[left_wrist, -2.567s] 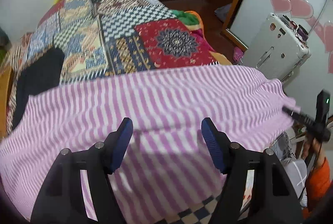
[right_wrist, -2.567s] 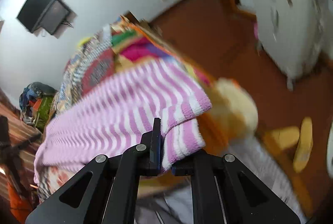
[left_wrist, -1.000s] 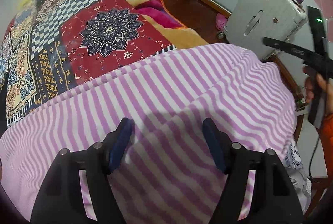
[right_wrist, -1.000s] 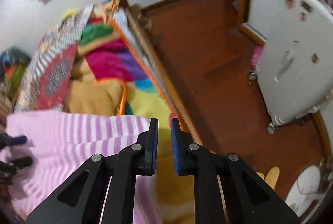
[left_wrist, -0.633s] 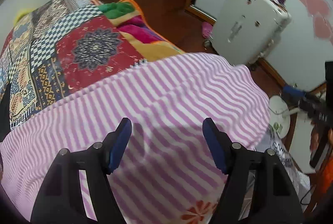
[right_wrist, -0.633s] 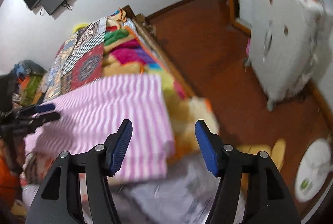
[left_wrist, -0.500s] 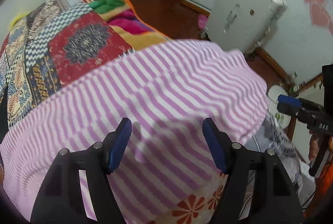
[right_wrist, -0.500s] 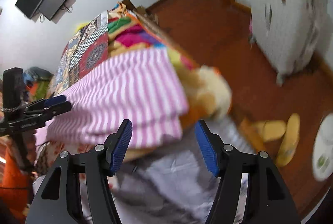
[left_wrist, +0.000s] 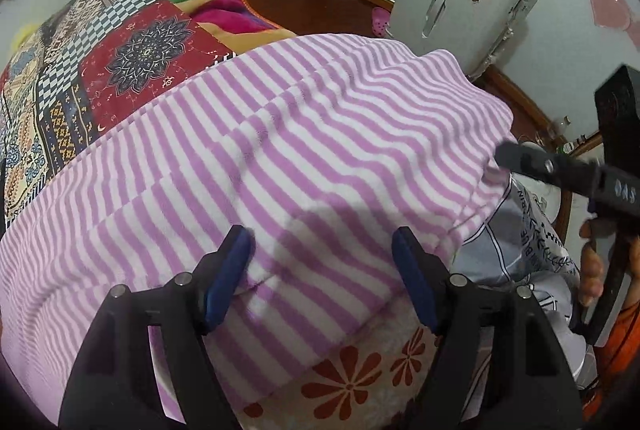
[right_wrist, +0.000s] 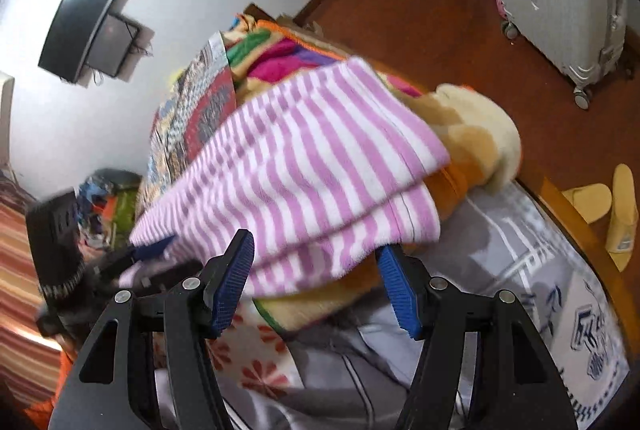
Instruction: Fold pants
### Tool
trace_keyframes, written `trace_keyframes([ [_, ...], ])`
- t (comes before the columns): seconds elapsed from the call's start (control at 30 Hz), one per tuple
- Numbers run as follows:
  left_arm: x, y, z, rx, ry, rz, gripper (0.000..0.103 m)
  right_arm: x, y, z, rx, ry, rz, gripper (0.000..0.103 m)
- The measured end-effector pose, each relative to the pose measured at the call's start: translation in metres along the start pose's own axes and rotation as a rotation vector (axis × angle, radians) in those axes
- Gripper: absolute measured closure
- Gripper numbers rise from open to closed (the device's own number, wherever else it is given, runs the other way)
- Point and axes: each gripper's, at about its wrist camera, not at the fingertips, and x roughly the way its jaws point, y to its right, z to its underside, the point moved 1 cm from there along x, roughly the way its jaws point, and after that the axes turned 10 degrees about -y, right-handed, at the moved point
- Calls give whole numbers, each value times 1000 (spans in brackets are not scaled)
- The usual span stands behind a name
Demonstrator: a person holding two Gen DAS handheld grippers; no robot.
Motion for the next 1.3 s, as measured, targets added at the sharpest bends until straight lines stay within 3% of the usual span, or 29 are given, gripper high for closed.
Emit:
trace_keyframes([
  [0.3, 2, 3, 0, 14, 5, -1, 25, 8, 1, -11, 43, 60, -16, 41],
  [0.83, 1, 0, -1, 11, 15, 22, 25, 7, 7, 11, 88, -6, 3, 41],
  [1.0, 1, -1, -1, 9, 18, 24, 25, 8, 9, -2, 126, 30, -35, 41],
  [1.17, 0, -1, -1, 6, 20, 28, 25, 4, 0, -8, 78, 55, -28, 42],
  [1.3, 1, 0, -1, 7, 21, 28, 25, -3, -8, -11, 30, 106, -33, 49],
])
